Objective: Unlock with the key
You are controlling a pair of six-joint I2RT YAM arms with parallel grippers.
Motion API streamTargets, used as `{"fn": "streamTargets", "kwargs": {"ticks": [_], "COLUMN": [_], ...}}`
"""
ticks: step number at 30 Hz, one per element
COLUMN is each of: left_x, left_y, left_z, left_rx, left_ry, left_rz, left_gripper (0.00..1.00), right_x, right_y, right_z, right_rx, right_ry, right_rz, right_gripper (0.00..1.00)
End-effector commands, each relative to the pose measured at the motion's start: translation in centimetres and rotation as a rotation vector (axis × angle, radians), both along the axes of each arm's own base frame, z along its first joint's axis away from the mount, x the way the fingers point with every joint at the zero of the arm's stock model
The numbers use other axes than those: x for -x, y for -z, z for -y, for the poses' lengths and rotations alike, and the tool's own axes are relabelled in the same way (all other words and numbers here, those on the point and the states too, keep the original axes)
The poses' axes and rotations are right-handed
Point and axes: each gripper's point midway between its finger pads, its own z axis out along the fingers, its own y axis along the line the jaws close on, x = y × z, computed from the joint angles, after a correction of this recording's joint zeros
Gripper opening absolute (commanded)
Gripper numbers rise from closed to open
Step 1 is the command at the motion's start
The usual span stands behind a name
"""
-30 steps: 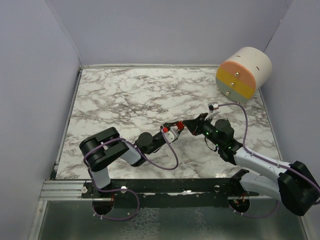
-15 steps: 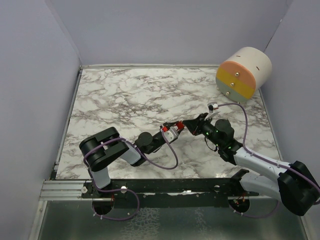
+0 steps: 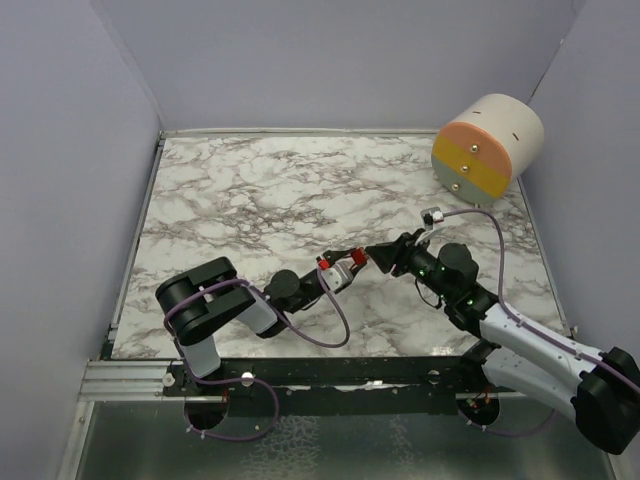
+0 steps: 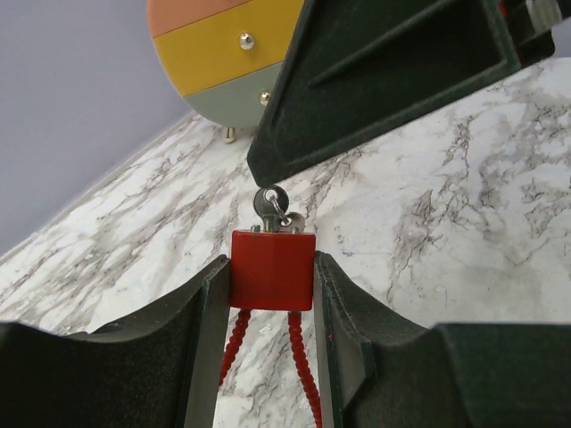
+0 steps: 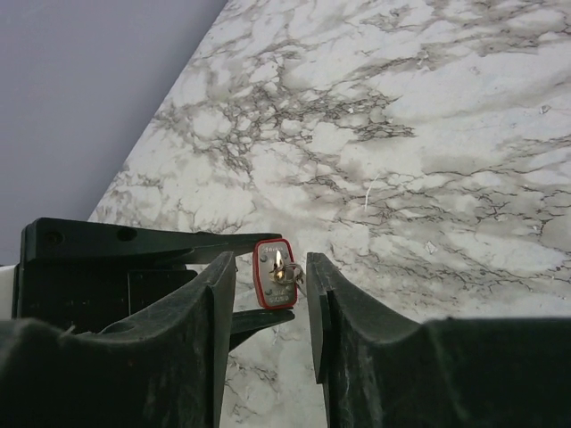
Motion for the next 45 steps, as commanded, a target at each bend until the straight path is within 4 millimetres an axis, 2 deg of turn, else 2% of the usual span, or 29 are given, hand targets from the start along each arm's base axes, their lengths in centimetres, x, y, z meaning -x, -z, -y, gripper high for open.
{"fn": "streamTargets", "kwargs": {"ticks": [1, 9, 19, 28, 45], "left_x": [1.4, 1.5, 1.8, 2.1, 2.1], "left_y": [-6.1, -5.9, -6.3, -6.4, -6.8], "left_z": [-0.7, -1.0, -0.6, -0.3, -0.1], "left_rx": [0.209, 0.211, 0.221, 0.222, 0.227], "left_ry": [0.035, 0.031, 0.049, 0.066, 0.065], "left_rz": [0.119, 0.107, 0.106, 0.11, 0.121], "left_gripper": [0.0, 0.0, 0.0, 0.0, 0.0], "right_x": [-0.2, -0.2, 0.0, 0.0, 0.2], "right_y": [-1.8, -2.1, -0.6, -0.5, -0.1], "right_z": [0.5, 1.0, -0.3, -0.7, -1.0], "right_rx": [0.006, 0.01, 0.025, 0.024, 0.026], "right_ry": [0.031, 0.047, -0.019, -0.036, -0.056], "right_rz": [0.04, 0.051, 0.019, 0.019, 0.014], "right_gripper": [0.39, 0.38, 0.31, 0.27, 0.08]}}
